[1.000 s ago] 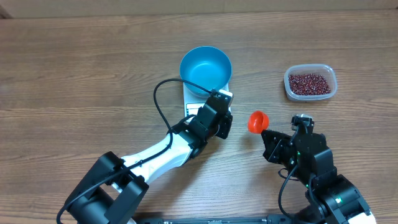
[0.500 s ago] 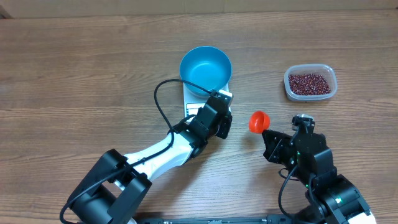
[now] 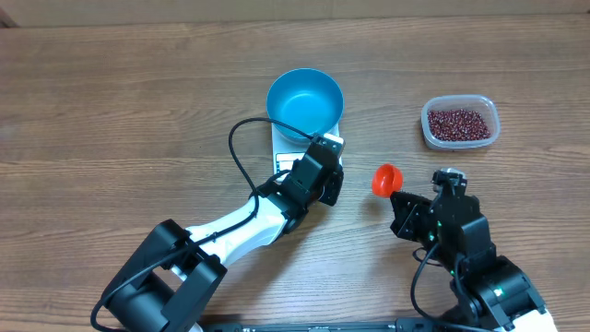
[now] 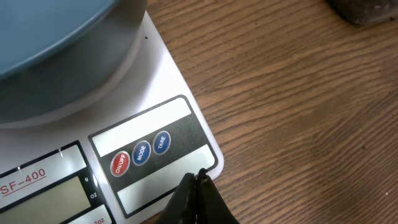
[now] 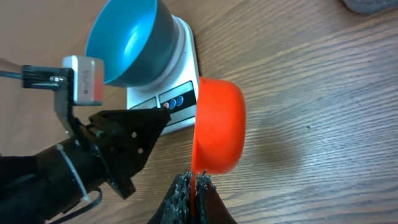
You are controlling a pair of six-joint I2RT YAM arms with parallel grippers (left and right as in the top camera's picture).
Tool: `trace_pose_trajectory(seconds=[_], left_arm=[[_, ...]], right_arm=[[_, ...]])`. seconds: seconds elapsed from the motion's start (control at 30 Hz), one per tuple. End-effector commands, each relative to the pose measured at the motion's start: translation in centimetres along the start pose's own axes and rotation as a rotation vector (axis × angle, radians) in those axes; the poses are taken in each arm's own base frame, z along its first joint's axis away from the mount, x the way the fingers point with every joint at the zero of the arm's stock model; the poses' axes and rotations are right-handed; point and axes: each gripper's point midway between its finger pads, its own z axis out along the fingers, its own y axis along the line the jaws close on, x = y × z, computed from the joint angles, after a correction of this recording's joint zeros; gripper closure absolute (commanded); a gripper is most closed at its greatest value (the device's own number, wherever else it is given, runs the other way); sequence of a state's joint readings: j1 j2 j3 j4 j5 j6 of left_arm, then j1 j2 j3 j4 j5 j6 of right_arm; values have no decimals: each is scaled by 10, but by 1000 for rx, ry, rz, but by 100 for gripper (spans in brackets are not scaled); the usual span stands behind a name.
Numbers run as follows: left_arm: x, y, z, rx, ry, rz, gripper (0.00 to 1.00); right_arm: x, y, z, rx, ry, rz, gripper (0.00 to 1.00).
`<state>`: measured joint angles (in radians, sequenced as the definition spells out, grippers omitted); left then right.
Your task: Scoop item into bowl and weigh 150g on scale
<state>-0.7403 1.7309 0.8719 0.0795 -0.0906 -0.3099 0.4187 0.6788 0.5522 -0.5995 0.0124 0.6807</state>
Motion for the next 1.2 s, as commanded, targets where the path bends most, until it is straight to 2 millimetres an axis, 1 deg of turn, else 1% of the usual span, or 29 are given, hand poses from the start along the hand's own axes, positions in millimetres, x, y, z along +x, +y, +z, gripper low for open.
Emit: trace_pose_trajectory(seconds=[0.0, 0.07, 0.17, 0.3, 0.5, 0.63, 0.77, 1.17], left_arm=[[-10, 5, 3, -48, -39, 26, 96], [-16, 18, 1, -121, -73, 7, 96], [-19, 28, 0, -179, -92, -19, 96], [-19, 28, 0, -177, -93, -41, 96], [-14, 28, 1, -180, -78, -38, 96], [-5, 30, 14, -185, -61, -34, 96], [-3, 30, 21, -183, -68, -36, 96], [-3, 34, 21, -197, -69, -39, 96]], right_arm=[[-10, 1, -1, 14, -28, 6, 96], [-10, 0, 2, 25, -27, 6, 96], [-10, 0, 5, 29, -22, 7, 96], [-8, -2, 8, 38, -12, 7, 96], [-11, 1, 8, 27, -24, 7, 96], [-12, 2, 8, 23, -28, 7, 96], [-12, 2, 8, 23, -28, 7, 96], [-12, 2, 8, 24, -26, 7, 96]])
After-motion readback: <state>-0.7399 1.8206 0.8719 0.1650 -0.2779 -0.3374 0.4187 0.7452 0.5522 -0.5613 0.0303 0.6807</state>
